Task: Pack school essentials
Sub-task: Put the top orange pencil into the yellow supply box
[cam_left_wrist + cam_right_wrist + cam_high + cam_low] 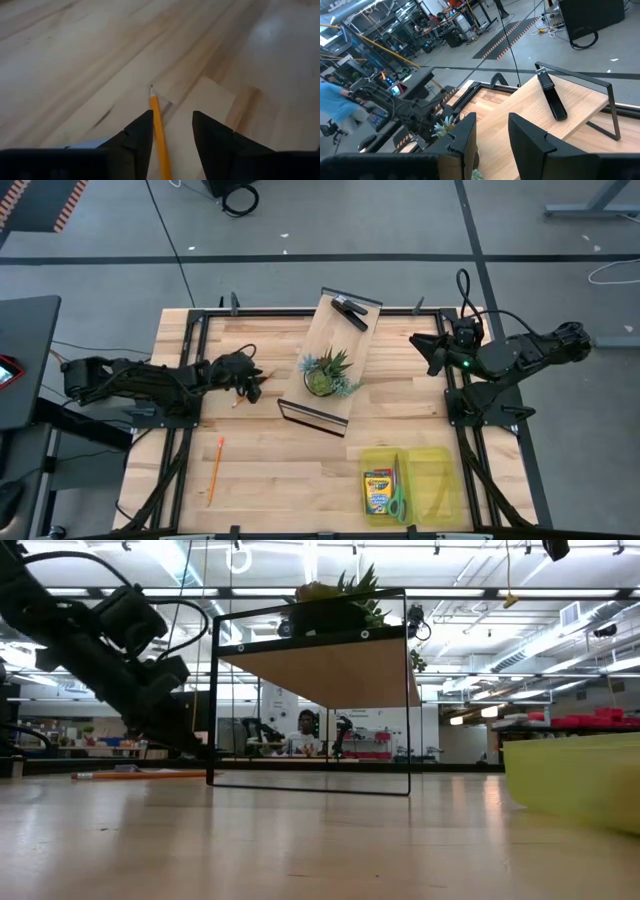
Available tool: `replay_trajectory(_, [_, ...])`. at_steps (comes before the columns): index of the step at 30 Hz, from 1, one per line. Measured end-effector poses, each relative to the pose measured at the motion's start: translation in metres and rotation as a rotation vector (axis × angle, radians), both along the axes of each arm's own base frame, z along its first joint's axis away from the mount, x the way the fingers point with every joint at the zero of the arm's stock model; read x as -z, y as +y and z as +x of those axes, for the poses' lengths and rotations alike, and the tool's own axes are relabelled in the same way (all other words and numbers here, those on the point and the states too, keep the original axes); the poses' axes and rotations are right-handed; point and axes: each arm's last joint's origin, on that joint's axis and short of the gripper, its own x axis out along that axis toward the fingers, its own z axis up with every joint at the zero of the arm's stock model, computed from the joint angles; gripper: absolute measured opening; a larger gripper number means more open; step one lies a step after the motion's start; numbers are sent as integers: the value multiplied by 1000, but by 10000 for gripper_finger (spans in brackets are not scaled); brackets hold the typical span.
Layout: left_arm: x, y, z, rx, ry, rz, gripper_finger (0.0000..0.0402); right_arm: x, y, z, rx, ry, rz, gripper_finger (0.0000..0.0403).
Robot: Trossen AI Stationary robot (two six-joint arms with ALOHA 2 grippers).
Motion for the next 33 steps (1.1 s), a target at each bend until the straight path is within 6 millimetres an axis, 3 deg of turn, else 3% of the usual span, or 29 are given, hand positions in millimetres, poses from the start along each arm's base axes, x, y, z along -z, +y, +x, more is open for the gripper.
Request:
replay_trajectory(13, [0, -8, 1, 23, -17, 142, 198, 0, 0, 0, 5, -2, 0, 119])
replay_trajectory(33, [27, -4, 14, -9, 29, 116, 150, 1, 0, 1, 26, -11, 13, 119])
